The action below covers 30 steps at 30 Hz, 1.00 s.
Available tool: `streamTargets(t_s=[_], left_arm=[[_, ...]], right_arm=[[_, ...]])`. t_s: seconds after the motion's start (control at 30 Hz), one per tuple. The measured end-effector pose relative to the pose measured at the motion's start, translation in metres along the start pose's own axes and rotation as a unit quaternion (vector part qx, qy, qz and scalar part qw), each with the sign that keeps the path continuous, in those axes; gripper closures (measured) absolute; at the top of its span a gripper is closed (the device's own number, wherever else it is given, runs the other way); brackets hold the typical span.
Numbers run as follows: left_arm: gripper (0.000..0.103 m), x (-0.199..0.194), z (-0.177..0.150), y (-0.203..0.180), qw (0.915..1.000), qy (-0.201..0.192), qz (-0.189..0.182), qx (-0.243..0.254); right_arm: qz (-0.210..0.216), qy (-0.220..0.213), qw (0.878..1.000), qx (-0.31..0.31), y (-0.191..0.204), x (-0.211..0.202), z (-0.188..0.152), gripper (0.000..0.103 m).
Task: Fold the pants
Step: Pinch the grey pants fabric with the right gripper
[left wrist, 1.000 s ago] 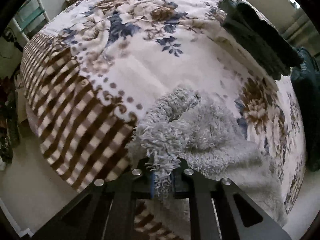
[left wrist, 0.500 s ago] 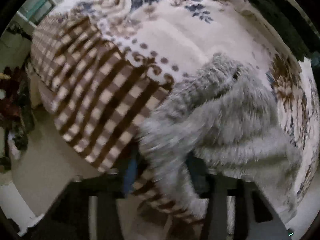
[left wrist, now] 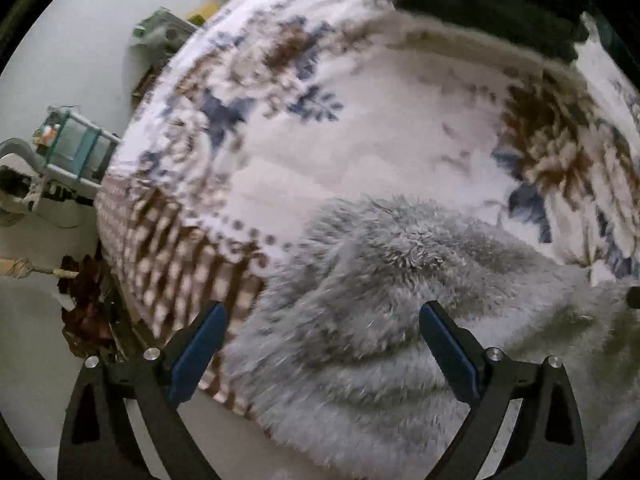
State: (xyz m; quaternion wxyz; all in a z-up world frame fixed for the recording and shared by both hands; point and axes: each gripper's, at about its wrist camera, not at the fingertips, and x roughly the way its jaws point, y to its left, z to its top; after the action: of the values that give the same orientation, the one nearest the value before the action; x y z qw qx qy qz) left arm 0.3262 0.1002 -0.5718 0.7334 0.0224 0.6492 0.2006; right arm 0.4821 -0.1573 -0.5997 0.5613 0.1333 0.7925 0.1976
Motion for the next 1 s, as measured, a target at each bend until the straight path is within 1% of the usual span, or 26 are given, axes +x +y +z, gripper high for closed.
streamTargets(t_s=[0.03,0.07,0.1,0.13,0.17,0.2,0.23,0.3,0.37,0.4,0.43,0.47,0.5,0.53,0.57,0.6,0.63,0.67,0.7,0.73,0.77,0.8,0.87,0.93,0.97,1.0], left_arm=[[0.005,0.009,-0.001,0.0,0.9999,0.015,-0.005,-0.003],[0.005,0.016,-0.002,0.001,0.9996,0.025,-0.014,-0.006],[0.005,0.022,-0.004,0.003,0.9992,0.035,-0.018,-0.01],[0.005,0.031,-0.005,0.004,0.9988,0.045,-0.015,-0.013],[0.005,0.038,-0.007,0.007,0.9983,0.053,-0.019,-0.016],[0.005,0.044,-0.008,0.008,0.9978,0.059,-0.023,-0.019],[0.005,0.05,-0.01,0.011,0.997,0.066,-0.03,-0.026],[0.005,0.055,-0.012,0.014,0.9959,0.072,-0.043,-0.035],[0.005,0.057,-0.012,0.015,0.9954,0.074,-0.047,-0.038],[0.005,0.057,-0.01,0.015,0.9956,0.073,-0.046,-0.037],[0.005,0.057,-0.01,0.015,0.9958,0.072,-0.045,-0.036],[0.005,0.057,-0.009,0.015,0.9958,0.071,-0.046,-0.035],[0.005,0.056,-0.009,0.015,0.9958,0.07,-0.047,-0.035],[0.005,0.056,-0.008,0.016,0.9958,0.069,-0.048,-0.037],[0.005,0.056,-0.006,0.017,0.9956,0.069,-0.05,-0.039],[0.005,0.056,-0.006,0.018,0.9952,0.07,-0.053,-0.044],[0.005,0.057,-0.005,0.019,0.9949,0.07,-0.055,-0.047],[0.005,0.056,-0.004,0.017,0.9949,0.07,-0.055,-0.048],[0.005,0.055,-0.005,0.015,0.9949,0.069,-0.054,-0.049],[0.005,0.057,-0.005,0.018,0.9948,0.07,-0.054,-0.051],[0.005,0.058,-0.006,0.018,0.9944,0.07,-0.056,-0.055],[0.005,0.057,-0.006,0.018,0.9948,0.068,-0.053,-0.055],[0.005,0.055,-0.009,0.017,0.996,0.058,-0.045,-0.05],[0.005,0.045,-0.014,0.012,0.9973,0.045,-0.038,-0.045],[0.005,0.039,-0.015,0.011,0.9976,0.039,-0.037,-0.044],[0.005,0.033,-0.018,0.011,0.9979,0.032,-0.036,-0.044]], right_arm=[[0.003,0.041,0.999,-0.012,0.001,0.016,0.012,0.039],[-0.004,0.055,0.998,-0.017,0.002,0.022,0.017,0.041],[-0.019,0.059,0.998,-0.02,0.001,0.024,0.02,0.057],[-0.015,0.06,0.998,-0.017,-0.003,0.022,0.017,0.091],[0.0,0.054,0.999,0.004,-0.009,0.016,0.019,0.094],[0.0,0.054,0.999,0.004,-0.009,0.016,0.019,0.094],[0.01,0.037,0.999,0.026,-0.016,0.008,0.023,0.094],[0.016,0.006,0.997,0.077,-0.034,-0.005,0.034,0.094],[0.001,0.012,0.997,0.078,-0.034,-0.001,0.039,0.094],[0.001,0.012,0.997,0.078,-0.034,-0.001,0.039,0.092],[-0.025,0.021,0.998,0.062,-0.028,-0.002,0.036,0.087],[-0.031,0.014,0.998,0.058,-0.024,-0.005,0.038,0.084],[-0.031,-0.001,0.998,0.049,-0.021,-0.016,0.035,0.076],[-0.031,-0.001,0.998,0.049,-0.021,-0.016,0.035,0.064],[-0.043,-0.032,0.998,0.036,-0.02,-0.035,0.025,0.058],[-0.061,-0.049,0.996,0.039,-0.025,-0.047,0.019,0.05],[-0.061,-0.049,0.996,0.039,-0.025,-0.047,0.019,0.046],[-0.093,-0.056,0.993,0.05,-0.038,-0.056,0.01,0.046],[-0.097,-0.04,0.993,0.058,-0.049,-0.052,0.005,0.046],[-0.094,-0.011,0.994,0.063,-0.06,-0.042,0.0,0.046],[-0.094,-0.011,0.994,0.063,-0.06,-0.042,0.0,0.046],[-0.094,0.018,0.992,0.079,-0.079,-0.023,-0.008,0.046],[-0.122,-0.005,0.987,0.106,-0.096,-0.02,-0.013,0.053],[-0.106,-0.045,0.982,0.153,-0.105,-0.03,-0.022,0.054],[-0.107,-0.064,0.979,0.159,-0.104,-0.038,-0.029,0.054],[-0.112,-0.094,0.976,0.162,-0.099,-0.051,-0.041,0.054]])
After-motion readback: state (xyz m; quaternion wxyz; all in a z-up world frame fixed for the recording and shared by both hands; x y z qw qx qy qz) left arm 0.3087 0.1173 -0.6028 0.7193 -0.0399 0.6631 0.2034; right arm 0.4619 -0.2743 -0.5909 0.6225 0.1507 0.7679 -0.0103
